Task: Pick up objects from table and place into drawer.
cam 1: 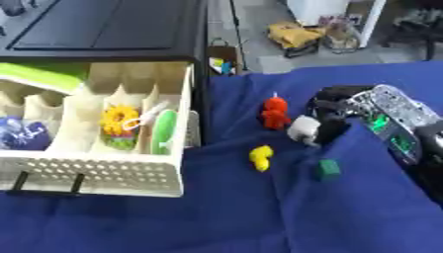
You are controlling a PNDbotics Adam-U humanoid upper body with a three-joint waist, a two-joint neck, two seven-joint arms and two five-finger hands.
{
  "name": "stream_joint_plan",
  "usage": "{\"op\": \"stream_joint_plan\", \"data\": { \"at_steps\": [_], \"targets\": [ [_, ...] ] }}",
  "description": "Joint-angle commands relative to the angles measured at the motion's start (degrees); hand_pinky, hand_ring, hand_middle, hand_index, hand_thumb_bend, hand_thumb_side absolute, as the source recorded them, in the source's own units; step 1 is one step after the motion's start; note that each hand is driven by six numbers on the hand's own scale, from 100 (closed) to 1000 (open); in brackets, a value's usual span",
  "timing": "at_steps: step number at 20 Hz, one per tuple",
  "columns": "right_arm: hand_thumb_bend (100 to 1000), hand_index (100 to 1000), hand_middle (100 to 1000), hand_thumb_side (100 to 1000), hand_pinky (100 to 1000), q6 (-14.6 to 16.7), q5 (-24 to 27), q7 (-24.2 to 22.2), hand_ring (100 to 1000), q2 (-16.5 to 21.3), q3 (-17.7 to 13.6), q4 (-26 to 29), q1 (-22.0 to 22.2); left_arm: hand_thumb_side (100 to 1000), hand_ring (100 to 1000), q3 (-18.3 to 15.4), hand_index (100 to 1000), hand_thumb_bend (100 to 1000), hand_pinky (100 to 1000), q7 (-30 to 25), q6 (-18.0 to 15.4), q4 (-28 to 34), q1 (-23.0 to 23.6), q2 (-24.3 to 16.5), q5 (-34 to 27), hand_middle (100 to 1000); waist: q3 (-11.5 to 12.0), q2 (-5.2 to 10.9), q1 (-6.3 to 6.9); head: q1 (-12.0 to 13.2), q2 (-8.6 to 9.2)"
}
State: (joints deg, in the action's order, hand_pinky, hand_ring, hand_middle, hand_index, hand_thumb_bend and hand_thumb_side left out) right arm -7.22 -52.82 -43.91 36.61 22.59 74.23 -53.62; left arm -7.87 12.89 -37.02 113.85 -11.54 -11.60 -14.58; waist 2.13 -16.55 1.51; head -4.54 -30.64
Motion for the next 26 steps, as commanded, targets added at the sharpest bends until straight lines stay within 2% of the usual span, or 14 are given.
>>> {"op": "stream_joint_plan", "data": {
  "at_steps": [1,9,15,21,26],
  "targets": [
    [363,645,459,552,666,-0.6,1.7,0.14,746,2.98,-1.12,4.07,-1.86,1000,718,-0.07,819,395,487,-0.11,-0.14,0.74,-0.22,-1.43,-0.22,729,-0.02,1.51,-0.19,0.03,0.49],
    [359,634,440,586,666,-1.68,5.34,-0.18,738,5.98,-1.76,12.04,-4.03,1000,717,-0.16,819,396,488,0.03,-0.24,0.74,0.02,-2.07,-0.4,728,-0.09,2.14,-0.66,0.23,0.23],
    [357,626,422,612,665,-2.12,7.83,-0.54,732,6.69,-1.94,17.06,-6.48,1000,716,-0.23,819,395,488,0.12,-0.09,0.74,0.09,-2.54,-0.55,727,-0.1,2.56,-1.25,0.42,0.07],
    [355,621,410,631,665,-2.14,9.28,-1.23,728,5.68,-1.6,20.13,-10.0,1000,716,-0.26,818,395,488,0.23,0.02,0.74,0.19,-3.0,-0.74,726,0.14,3.05,-1.8,0.53,-0.18],
    [351,615,397,654,665,-2.99,10.12,-1.91,722,3.05,-1.21,22.22,-13.8,1000,715,-0.14,818,393,488,0.18,0.13,0.74,0.26,-3.27,-1.01,726,0.57,3.44,-2.15,0.34,-0.28]
  ]
}}
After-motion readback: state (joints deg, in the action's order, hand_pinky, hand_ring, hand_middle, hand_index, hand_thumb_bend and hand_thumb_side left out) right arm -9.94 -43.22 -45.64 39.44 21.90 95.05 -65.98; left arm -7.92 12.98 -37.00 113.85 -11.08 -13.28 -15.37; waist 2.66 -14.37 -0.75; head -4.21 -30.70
